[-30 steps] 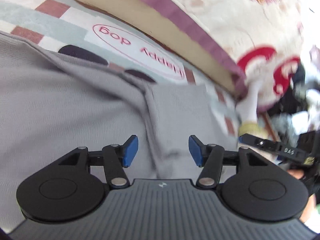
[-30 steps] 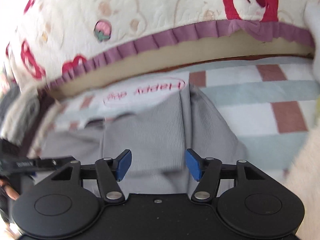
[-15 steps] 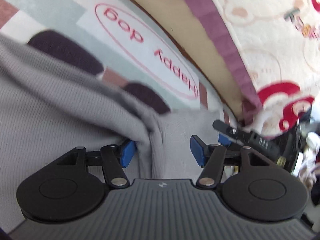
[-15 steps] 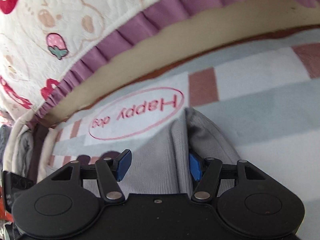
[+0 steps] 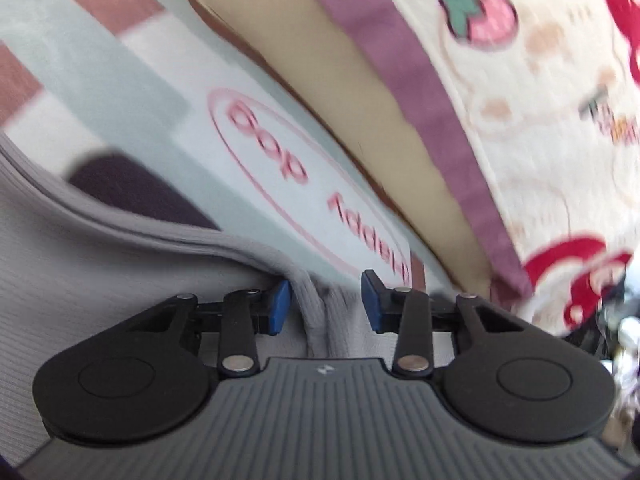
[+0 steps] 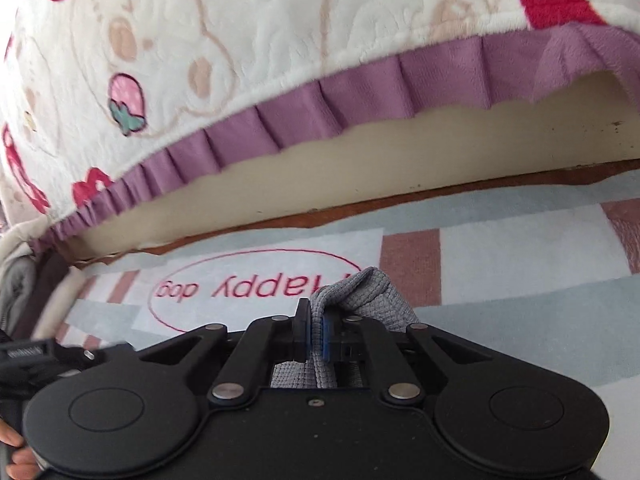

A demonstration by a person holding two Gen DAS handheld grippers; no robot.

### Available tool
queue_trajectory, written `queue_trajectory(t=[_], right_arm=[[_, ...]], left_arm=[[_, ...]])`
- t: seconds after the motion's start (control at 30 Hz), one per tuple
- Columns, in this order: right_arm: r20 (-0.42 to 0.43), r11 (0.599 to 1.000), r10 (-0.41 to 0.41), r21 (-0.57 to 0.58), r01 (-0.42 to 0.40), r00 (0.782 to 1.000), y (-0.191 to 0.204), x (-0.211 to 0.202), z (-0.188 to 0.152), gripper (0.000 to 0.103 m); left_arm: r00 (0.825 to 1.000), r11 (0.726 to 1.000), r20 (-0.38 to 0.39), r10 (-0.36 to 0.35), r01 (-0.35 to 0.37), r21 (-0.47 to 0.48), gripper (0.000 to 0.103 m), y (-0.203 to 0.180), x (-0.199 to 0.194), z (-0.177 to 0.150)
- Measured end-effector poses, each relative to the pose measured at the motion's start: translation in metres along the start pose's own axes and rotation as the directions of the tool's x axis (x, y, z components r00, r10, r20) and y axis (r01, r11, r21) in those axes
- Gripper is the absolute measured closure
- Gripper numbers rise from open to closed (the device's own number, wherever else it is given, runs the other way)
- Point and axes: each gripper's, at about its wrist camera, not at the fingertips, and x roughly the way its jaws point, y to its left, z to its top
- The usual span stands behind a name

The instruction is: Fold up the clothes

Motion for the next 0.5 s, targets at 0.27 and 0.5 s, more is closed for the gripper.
queue_trajectory(t=[0.27, 0.5], right_arm=[[-0.047, 0.993, -0.120, 0.007, 0.121, 0.992, 0.005, 0.006, -0.002, 0.091], [-0.005, 0.971, -0.221, 0.096, 0.221, 0.975, 0.029, -0.052, -0.037, 0.047]], left_arm=[[0.996, 0.974, -0.070, 0.062, -0.045, 0.223, 0.046, -0.002, -0.038, 0.033], [0.955, 0.895, -0.065, 0.290, -0.246, 0.373, 0.042, 0.024, -0.095, 0.034]])
